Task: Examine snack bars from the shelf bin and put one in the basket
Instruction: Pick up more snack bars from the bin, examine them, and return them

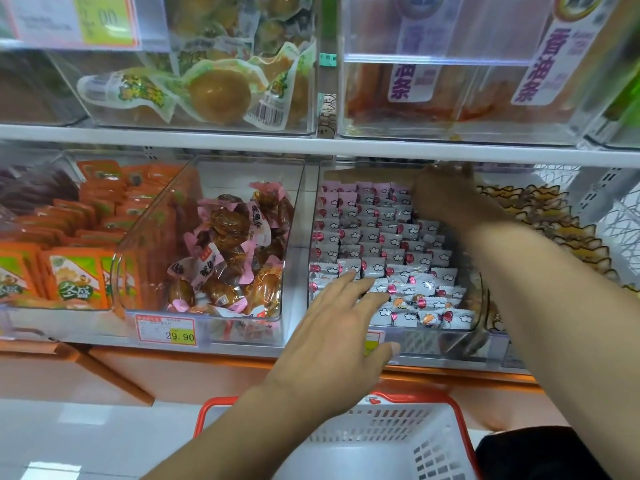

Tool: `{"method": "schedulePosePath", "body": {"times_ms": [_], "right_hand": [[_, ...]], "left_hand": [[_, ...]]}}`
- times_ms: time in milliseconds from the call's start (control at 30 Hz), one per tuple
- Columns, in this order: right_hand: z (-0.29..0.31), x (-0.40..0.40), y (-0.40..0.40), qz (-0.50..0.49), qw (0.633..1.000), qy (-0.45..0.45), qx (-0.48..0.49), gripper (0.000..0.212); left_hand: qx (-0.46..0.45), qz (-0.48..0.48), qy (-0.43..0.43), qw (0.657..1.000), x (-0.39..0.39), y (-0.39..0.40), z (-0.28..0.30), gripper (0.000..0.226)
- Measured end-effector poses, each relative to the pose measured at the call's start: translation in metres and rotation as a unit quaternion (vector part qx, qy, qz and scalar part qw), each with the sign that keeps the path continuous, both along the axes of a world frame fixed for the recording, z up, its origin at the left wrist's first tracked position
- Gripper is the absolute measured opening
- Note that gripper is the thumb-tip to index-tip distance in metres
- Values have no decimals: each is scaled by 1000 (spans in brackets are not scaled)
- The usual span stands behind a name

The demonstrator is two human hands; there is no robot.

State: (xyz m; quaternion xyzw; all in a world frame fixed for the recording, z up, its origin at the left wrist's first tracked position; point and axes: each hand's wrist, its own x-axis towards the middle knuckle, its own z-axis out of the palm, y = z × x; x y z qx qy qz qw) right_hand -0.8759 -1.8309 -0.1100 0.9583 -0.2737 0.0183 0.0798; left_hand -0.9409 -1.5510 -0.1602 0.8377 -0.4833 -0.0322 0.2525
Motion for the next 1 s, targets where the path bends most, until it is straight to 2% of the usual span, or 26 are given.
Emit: {"method": "schedulePosePath", "body": {"times_ms": [100,167,233,333,367,433,500,567,667,700,800,900,1000], "right_hand": [[-3,-1,-5,22,999,7,23,46],[-1,-4,-2,32,999,6,21,44],[-1,-6,-1,31,999,30,15,46],[0,-7,2,17,998,64,24,62],[0,-8,4,11,998,60,28,59],[1,-10,6,23,999,21,20,33],[5,-16,8,55,995,-79,-3,6],[11,-23,10,78,982,-167,33,11],[27,-37,26,66,975,-190,98,36],[32,-43,35,55,972,-204,107,37],[33,-69,67,12,940,-301,162,22],[29,-106,104,42,906,-355,227,32],[33,-140,142,96,818,-420,381,47]], "left_hand": [[1,2,3,1000,1,1,1,63],[4,1,3,1000,1,0,2,63],[8,1,2,1000,1,0,2,64],[11,-1,1,1000,1,1,2,64],[12,-2,3,1000,1,1,2,63],[12,-4,6,1000,2,2,3,62],[13,-9,8,1000,2,2,4,62],[10,-8,14,1000,2,2,6,62],[-11,-1,16,1000,2,3,12,63],[-20,4,19,1000,1,4,13,63],[-68,29,65,995,1,8,21,61],[-154,76,146,974,1,14,30,63],[-250,125,268,922,5,22,40,76]]}}
